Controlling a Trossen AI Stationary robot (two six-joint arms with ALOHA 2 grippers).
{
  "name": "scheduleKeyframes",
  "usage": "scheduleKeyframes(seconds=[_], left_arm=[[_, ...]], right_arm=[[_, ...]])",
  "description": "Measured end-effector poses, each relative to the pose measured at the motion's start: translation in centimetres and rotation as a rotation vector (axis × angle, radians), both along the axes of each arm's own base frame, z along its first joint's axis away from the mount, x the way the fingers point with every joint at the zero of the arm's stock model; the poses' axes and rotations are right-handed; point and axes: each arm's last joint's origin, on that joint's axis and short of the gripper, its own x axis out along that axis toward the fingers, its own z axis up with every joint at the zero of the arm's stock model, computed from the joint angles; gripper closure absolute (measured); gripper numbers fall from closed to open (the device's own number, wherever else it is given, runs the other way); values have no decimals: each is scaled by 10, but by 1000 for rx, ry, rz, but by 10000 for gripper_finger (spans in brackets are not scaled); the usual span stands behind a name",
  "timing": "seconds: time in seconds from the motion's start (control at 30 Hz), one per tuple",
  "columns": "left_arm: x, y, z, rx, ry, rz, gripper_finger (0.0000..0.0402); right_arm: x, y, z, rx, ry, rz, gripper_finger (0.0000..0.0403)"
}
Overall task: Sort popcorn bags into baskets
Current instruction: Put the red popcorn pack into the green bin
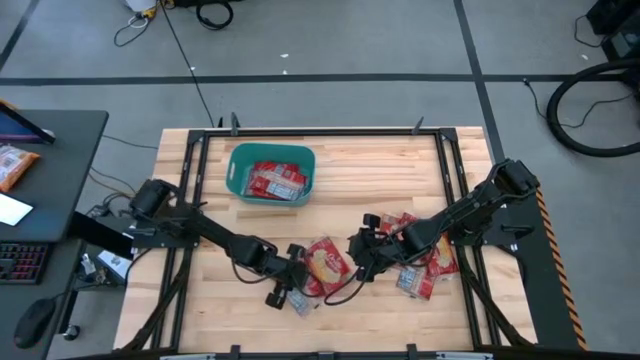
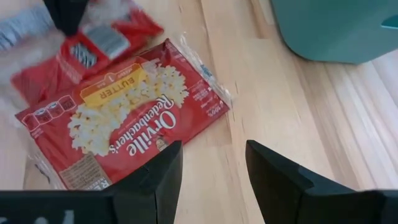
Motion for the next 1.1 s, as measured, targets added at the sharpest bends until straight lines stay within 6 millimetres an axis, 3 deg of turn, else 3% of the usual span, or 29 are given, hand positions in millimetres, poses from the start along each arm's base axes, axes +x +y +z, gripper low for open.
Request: scheduleKeyframes(seconds=[0.43, 0.67, 0.87, 1.1], left_arm=[[-43, 29, 72, -80, 57, 171, 395], [-68, 66, 106, 8, 21, 324, 396], [-83, 105, 122, 185, -16, 475, 396], [-80, 151, 121, 309, 24, 508, 395]], right_arm=[[-1, 0, 0, -7, 8, 4, 221], [-1, -1, 0, -46, -7, -17, 221], [1, 0, 1, -53, -20, -7, 221], [5, 1, 5, -60, -62, 23, 221]])
